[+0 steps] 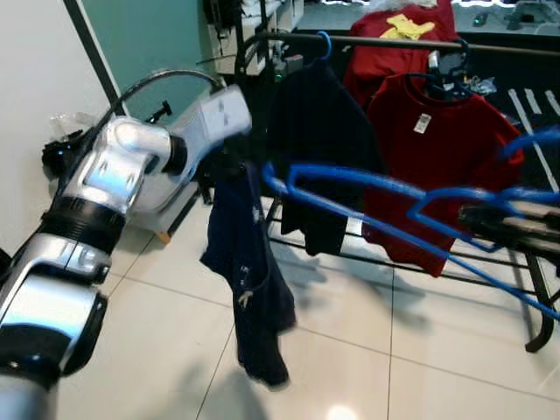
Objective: Hang hanger
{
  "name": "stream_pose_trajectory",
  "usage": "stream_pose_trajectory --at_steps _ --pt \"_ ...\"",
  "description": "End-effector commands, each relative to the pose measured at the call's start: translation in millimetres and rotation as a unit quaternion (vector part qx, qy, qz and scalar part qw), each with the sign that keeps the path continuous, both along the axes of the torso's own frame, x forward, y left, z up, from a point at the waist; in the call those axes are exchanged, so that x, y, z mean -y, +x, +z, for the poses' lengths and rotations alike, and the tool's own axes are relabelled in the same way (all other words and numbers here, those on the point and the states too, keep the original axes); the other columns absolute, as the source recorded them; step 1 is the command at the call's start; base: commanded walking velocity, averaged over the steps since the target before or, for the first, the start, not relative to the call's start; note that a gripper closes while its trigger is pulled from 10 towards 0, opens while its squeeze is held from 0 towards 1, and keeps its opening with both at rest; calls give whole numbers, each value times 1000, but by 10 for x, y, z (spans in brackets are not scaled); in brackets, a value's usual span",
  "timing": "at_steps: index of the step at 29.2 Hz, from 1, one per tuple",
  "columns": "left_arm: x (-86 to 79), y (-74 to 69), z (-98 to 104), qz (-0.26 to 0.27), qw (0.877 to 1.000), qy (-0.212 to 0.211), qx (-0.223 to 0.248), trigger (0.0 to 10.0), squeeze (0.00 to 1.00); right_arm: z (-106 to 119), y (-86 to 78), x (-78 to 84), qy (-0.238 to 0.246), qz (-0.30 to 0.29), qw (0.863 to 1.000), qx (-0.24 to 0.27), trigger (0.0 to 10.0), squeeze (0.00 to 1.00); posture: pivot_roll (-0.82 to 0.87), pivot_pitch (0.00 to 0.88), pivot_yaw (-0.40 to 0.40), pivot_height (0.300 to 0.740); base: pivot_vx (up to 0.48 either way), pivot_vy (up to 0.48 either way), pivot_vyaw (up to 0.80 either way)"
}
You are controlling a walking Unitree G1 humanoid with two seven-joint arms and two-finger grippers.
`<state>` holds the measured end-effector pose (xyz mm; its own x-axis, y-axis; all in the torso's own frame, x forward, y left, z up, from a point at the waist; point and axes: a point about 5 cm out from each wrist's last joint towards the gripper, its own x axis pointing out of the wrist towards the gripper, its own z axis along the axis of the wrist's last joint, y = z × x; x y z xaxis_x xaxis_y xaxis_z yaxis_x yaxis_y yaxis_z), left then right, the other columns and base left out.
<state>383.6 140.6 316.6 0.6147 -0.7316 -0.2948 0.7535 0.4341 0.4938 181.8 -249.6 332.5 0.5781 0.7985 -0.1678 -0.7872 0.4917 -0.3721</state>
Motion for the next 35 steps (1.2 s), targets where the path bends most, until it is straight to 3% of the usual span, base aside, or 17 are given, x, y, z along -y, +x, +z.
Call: stream_pose_trajectory --at_steps 1,7,18,35 --pt "-39 3 95 10 999 -34 -10 10000 0 -24 1 -20 -24 -3 1000 -6 10000 0 -10 92 93 740 0 0 0" --pt "-27 -27 222 2 996 -79 -42 10000 0 -90 76 35 -45 -36 998 -14 10000 0 -3 92 89 740 0 0 0" --pt "69 -140 233 -33 994 -76 -65 10000 0 -10 138 48 -40 -51 998 24 10000 0 -3 93 87 740 0 0 0" --pt "206 -225 204 -51 991 -90 -89 10000 0 -7 184 -41 -35 -28 999 30 10000 0 -6 96 84 740 0 0 0"
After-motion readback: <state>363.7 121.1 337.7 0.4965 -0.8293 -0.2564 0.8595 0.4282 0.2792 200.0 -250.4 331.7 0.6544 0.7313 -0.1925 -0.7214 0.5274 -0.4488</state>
